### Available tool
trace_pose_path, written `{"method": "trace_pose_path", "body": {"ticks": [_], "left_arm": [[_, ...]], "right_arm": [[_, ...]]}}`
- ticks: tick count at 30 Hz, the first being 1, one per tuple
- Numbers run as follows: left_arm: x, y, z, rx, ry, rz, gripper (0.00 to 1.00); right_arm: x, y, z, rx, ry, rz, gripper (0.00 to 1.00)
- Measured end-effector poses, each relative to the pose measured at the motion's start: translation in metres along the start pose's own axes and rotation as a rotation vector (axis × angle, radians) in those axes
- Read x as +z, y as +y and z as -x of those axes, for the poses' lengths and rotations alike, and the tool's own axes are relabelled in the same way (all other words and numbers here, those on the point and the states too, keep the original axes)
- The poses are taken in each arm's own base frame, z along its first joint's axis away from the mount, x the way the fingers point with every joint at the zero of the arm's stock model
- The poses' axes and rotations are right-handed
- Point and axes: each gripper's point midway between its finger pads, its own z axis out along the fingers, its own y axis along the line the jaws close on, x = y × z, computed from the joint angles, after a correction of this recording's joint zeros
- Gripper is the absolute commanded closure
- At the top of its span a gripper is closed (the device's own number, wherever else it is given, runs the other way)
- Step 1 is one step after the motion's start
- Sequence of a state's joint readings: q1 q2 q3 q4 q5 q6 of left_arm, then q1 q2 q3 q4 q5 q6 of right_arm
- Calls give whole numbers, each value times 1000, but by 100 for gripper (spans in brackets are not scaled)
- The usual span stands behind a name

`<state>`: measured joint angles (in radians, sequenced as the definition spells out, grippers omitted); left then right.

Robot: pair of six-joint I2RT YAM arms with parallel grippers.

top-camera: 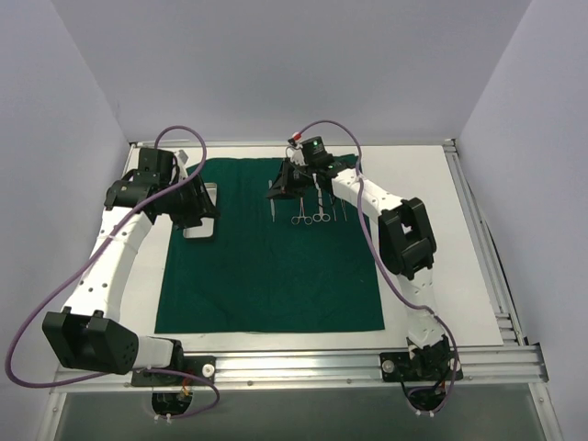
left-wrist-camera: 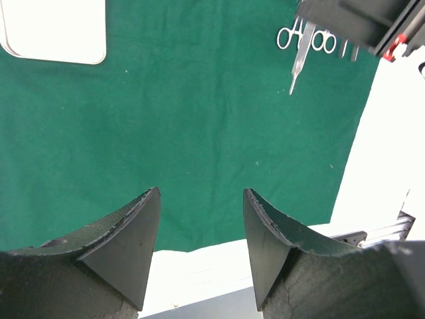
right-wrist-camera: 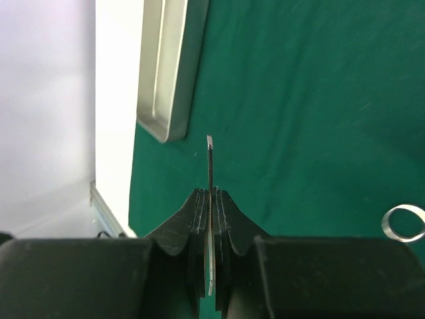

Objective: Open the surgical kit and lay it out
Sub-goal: Place the medical item in the surgical kit.

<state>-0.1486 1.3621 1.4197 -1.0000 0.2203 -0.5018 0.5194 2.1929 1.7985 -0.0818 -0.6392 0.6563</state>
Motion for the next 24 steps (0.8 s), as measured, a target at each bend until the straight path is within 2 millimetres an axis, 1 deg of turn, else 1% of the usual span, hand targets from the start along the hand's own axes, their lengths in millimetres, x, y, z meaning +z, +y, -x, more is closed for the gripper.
{"method": "trace_pose_path", "body": {"ticks": [3,8,12,16,19,24], "left_arm": [[-1,2,0,5,-3,9,39],[-1,4,-1,6,-1,17,39],[0,6,-2,3,4,20,39],[2,6,-2,-1,12,16,39],[8,6,-4,-4,30,15,39],[16,7,-7,-11,60,17,39]], "right_arm": [[2,-13,14,-6,-28,-21,100],[10,-41,27,5,-49,-74,100],[16,-63,26,33,-47,-110,100],[23,-72,26,42,-57,-118,100],[29,-79,26,45,-62,-123,100],[43,-98,16,77,-45,-155,100]]}}
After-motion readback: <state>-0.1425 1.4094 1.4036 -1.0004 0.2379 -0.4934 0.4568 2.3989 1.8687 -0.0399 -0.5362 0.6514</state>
